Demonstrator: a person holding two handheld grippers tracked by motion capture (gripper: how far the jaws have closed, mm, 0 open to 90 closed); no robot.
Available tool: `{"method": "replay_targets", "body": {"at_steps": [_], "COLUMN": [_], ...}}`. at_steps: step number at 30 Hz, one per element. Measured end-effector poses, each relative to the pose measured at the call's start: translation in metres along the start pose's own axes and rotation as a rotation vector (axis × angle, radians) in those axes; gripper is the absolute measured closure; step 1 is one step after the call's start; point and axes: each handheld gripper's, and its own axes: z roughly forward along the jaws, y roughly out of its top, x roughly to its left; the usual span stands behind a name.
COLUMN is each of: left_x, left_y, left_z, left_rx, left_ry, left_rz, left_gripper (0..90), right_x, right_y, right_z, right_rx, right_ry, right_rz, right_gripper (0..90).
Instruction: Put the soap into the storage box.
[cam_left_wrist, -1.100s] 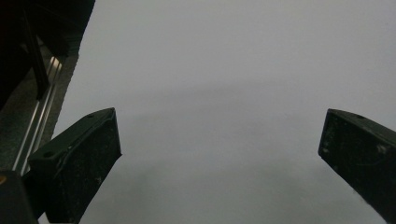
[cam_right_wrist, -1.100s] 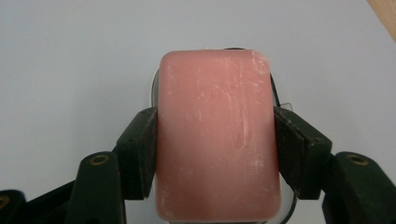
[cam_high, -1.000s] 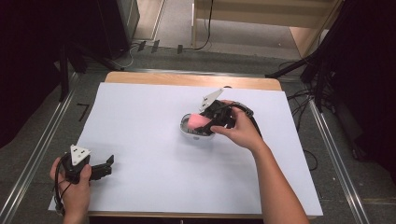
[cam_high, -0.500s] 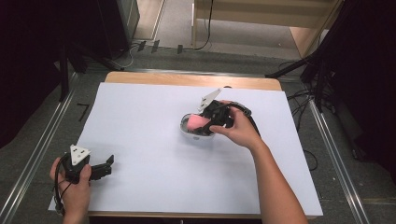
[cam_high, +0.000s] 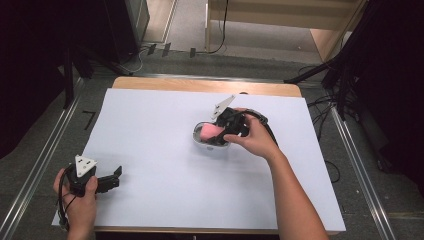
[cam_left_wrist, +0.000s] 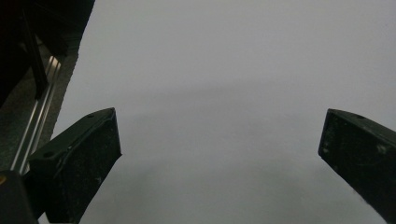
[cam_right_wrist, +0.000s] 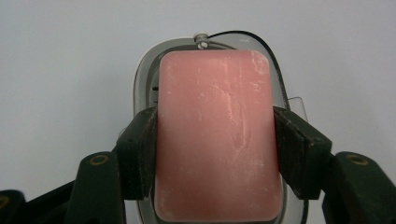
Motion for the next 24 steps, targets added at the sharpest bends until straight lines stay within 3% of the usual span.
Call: {"method": "replay_targets", "body": {"at_steps": [14, 24], "left_x": [-0.0001, -0.0002], "left_y": [0.0000, 0.0000], "left_z": [0.0000, 0.0003], "left_rx": [0.000, 0.000], "left_ry": [0.000, 0.000], "left_rz": [0.000, -0.001], "left_gripper": [0.0, 0.0], "right_x": [0.0016, 0.0033], "right_y": [-0.0010, -0.0008], "right_z": [0.0008, -0.0064], "right_rx": [0.001, -0.017], "right_ry": [0.005, -0.020], "right_rz": [0.015, 0.026], "right_gripper": [37.3, 35.5]}}
